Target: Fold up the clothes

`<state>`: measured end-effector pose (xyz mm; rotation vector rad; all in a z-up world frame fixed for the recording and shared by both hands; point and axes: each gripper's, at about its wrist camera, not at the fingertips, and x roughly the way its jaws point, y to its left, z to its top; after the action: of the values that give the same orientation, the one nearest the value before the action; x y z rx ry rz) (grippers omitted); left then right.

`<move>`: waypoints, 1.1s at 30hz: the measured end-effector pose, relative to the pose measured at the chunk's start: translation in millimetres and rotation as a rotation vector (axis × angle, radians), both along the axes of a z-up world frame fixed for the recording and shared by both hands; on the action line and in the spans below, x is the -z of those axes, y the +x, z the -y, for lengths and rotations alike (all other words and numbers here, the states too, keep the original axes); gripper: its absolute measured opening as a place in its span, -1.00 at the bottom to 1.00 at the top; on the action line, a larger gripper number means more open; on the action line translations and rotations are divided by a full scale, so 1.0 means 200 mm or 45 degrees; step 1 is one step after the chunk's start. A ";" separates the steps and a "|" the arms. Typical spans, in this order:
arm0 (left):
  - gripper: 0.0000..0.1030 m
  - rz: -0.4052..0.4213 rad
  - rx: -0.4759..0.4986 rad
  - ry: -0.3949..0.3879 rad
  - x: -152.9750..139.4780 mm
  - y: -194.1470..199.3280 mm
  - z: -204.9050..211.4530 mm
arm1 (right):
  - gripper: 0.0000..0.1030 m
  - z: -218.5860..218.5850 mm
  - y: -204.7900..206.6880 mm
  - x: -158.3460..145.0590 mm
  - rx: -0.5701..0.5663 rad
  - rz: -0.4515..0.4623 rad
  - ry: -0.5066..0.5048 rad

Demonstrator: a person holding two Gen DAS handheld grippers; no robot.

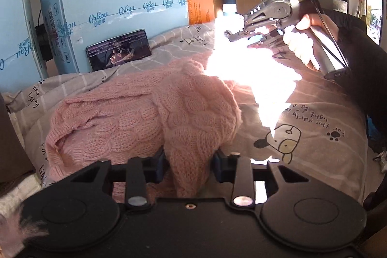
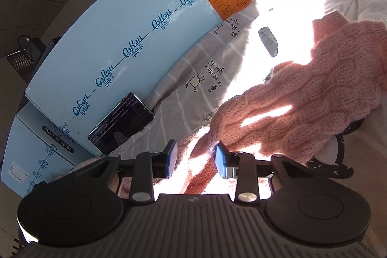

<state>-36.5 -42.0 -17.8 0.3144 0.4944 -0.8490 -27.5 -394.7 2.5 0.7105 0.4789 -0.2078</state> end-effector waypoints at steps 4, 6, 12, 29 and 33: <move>-0.72 0.099 -0.076 -0.090 -0.11 0.00 -0.09 | -0.89 -0.07 -0.05 -0.02 -0.004 0.025 -0.107; -0.73 0.168 -0.071 -0.133 -0.18 -0.02 -0.14 | -0.89 -0.11 -0.13 -0.06 -0.008 0.069 -0.178; -0.73 0.283 0.002 -0.235 -0.30 -0.10 -0.30 | -0.90 -0.26 -0.48 -0.18 -0.017 0.172 -0.320; 0.00 0.000 0.174 -0.145 -0.06 -0.16 -0.46 | 0.05 -0.20 -0.96 0.09 0.050 0.051 -0.118; 0.61 -0.055 0.175 -0.338 -0.12 -0.14 -0.54 | 0.25 -0.04 -1.00 0.06 0.274 0.095 -0.090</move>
<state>-64.0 66.5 6.8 0.0867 0.3975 -1.0446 -228.5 -386.2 -10.4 0.6975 0.3221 -0.3973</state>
